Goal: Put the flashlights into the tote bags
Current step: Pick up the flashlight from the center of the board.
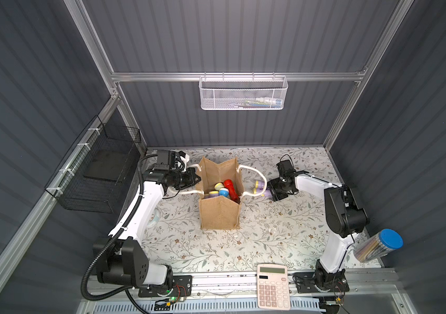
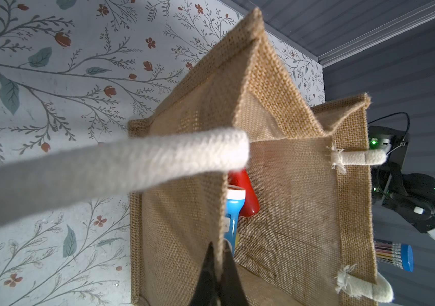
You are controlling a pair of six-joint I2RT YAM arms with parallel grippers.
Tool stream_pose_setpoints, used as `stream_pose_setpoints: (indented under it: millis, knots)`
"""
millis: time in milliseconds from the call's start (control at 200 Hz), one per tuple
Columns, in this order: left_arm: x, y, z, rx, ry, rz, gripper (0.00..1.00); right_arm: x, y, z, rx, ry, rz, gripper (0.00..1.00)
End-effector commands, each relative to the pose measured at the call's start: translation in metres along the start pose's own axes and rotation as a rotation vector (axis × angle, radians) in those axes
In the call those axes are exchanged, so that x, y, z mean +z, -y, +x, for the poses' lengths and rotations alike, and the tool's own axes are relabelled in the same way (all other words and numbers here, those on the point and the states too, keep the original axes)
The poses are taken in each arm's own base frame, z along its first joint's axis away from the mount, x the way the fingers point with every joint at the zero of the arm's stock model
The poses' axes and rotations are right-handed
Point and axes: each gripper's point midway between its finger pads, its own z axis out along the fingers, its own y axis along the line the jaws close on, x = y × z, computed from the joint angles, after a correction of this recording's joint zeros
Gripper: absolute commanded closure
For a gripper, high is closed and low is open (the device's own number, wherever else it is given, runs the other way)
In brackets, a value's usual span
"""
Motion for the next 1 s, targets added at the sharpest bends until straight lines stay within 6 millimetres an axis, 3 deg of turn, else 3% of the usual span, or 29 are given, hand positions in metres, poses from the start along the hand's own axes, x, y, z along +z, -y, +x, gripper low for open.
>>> stream_pose_setpoints:
  millis: [0,255,455,715,995]
  knots:
    - [-0.001,-0.002,-0.007,0.02,0.011,-0.014,1.0,0.003,0.013,-0.001,0.03,-0.004,0.056,0.43]
    - [-0.004,-0.001,-0.008,0.025,0.019,-0.019,1.0,0.017,0.038,-0.002,0.047,-0.012,0.144,0.43]
    - [-0.006,0.0,-0.009,0.027,0.023,-0.02,1.0,0.014,0.045,-0.008,0.028,0.027,0.173,0.46]
    - [-0.008,0.001,-0.009,0.027,0.03,-0.02,1.0,0.0,0.059,-0.01,-0.015,0.072,0.191,0.7]
    - [-0.012,0.006,-0.009,0.028,0.041,-0.005,1.0,-0.037,0.05,-0.008,-0.079,0.161,0.129,0.91]
